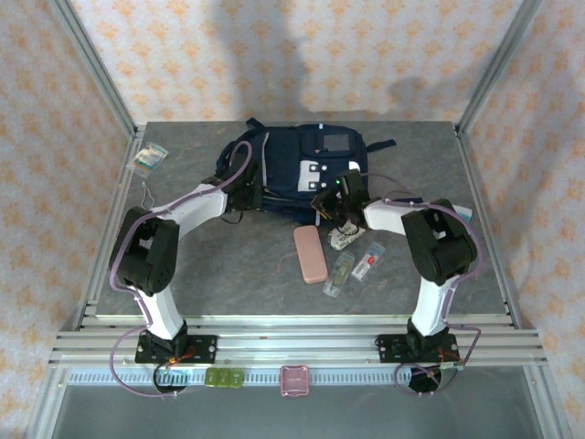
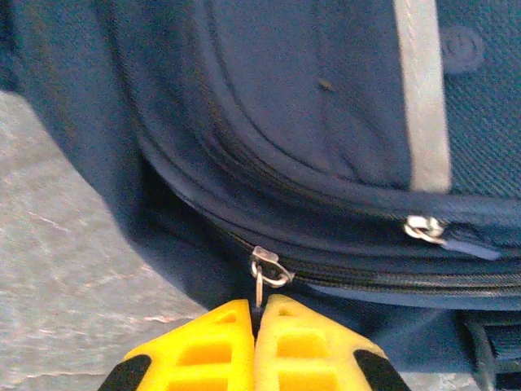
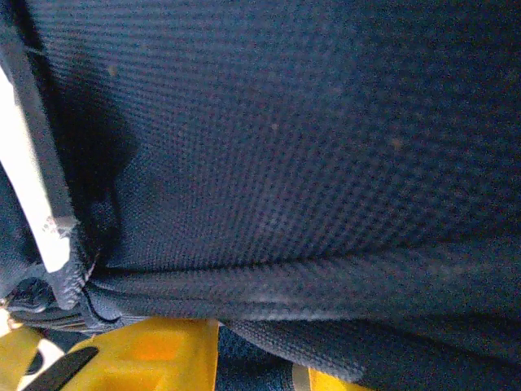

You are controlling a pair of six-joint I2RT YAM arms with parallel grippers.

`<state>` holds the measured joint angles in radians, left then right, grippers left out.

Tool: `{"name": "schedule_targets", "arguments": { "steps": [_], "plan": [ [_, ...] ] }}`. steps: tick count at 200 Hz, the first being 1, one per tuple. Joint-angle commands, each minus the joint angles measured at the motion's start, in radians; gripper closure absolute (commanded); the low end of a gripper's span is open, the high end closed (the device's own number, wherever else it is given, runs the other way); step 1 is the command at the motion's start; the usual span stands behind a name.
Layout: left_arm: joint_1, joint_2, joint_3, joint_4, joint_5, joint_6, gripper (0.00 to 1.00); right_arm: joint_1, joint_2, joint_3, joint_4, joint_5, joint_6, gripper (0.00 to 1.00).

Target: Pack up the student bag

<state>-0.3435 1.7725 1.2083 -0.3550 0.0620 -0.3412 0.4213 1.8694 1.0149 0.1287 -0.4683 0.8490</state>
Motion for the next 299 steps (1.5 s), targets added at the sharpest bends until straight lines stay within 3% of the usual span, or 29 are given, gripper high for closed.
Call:
{"name": "schedule_targets", "arguments": {
  "steps": [1, 24, 72, 95, 115, 148, 165, 189, 219, 264, 289, 299],
  "plan": [
    [0.023, -0.069, -0.011, -0.064, -0.127, 0.035, 1.0, -0.069, 0.043, 0.019, -0.069, 0.165, 0.031, 0.68],
    [0.002, -0.115, -0.048, -0.077, -0.025, 0.035, 1.0, -0.072, 0.067, 0.095, -0.095, 0.16, -0.002, 0.68],
    [-0.124, -0.199, -0.119, -0.063, 0.074, -0.022, 1.0, -0.08, 0.143, 0.301, -0.155, 0.148, -0.075, 0.66],
    [-0.145, -0.206, -0.148, 0.021, 0.056, -0.08, 1.0, -0.079, 0.158, 0.378, -0.18, 0.07, -0.123, 0.61],
    [-0.152, -0.196, -0.154, 0.108, 0.054, -0.117, 1.0, -0.07, 0.072, 0.322, -0.161, 0.022, -0.12, 0.46],
    [-0.169, -0.14, -0.078, 0.148, 0.095, -0.137, 1.0, -0.062, -0.123, 0.131, -0.113, -0.08, -0.047, 0.33],
    [-0.176, -0.122, -0.049, 0.155, 0.114, -0.137, 1.0, -0.053, -0.192, 0.007, -0.018, -0.163, 0.034, 0.32],
    [-0.189, -0.109, -0.023, 0.154, 0.137, -0.137, 1.0, -0.016, -0.188, -0.057, 0.113, -0.251, 0.125, 0.32],
    [-0.209, -0.116, -0.016, 0.138, 0.141, -0.127, 1.0, 0.037, -0.099, -0.018, 0.22, -0.284, 0.206, 0.32],
    [-0.219, -0.149, -0.067, 0.157, 0.161, -0.132, 1.0, 0.075, 0.037, 0.091, 0.25, -0.27, 0.266, 0.34],
    [-0.231, -0.143, -0.071, 0.16, 0.171, -0.133, 1.0, 0.085, 0.108, 0.144, 0.263, -0.233, 0.298, 0.45],
    [-0.232, -0.142, -0.075, 0.164, 0.176, -0.136, 1.0, 0.085, 0.131, 0.155, 0.286, -0.228, 0.316, 0.58]
  ]
}}
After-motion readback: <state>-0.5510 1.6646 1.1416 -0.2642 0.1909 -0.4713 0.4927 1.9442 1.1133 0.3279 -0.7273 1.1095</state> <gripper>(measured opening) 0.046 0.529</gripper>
